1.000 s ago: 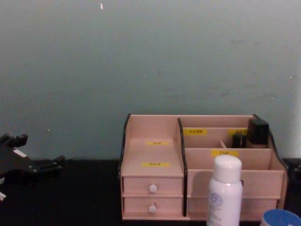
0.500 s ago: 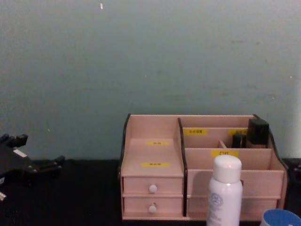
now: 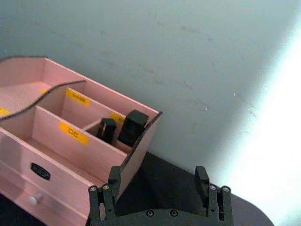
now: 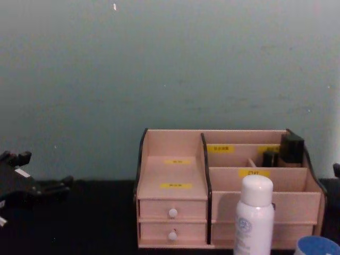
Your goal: Pick up the facial cleanser and watermelon frost from the table and place them into the tiered storage box.
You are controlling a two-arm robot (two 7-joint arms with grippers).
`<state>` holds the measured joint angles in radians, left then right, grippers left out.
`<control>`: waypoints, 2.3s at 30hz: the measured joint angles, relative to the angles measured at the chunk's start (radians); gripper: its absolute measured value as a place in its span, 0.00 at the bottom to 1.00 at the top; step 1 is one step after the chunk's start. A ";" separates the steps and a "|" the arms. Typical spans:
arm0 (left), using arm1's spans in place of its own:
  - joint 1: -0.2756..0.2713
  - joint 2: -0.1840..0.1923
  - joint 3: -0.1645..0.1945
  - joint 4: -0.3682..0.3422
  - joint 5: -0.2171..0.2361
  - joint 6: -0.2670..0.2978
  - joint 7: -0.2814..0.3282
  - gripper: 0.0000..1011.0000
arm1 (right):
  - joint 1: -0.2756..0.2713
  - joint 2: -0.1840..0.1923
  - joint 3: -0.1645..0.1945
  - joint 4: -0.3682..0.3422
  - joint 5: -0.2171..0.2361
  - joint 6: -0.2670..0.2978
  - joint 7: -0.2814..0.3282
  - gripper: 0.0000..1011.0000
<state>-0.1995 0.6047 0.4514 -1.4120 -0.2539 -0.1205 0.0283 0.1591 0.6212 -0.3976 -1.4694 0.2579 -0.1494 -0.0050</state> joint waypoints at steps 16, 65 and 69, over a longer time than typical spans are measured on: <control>0.000 0.000 0.000 0.000 0.000 0.000 0.000 0.99 | -0.138 0.129 0.067 -0.190 0.170 0.029 0.274 0.99; 0.000 0.000 0.000 0.000 0.000 0.000 0.000 0.99 | 0.114 -0.062 -0.093 0.135 0.215 0.062 0.731 0.99; 0.000 0.000 0.000 0.000 0.000 0.000 0.000 0.99 | 0.131 -0.076 -0.101 0.158 0.215 0.063 0.737 0.99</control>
<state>-0.1995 0.6047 0.4514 -1.4120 -0.2539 -0.1205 0.0282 0.2902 0.5455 -0.4990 -1.3109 0.4730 -0.0869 0.7318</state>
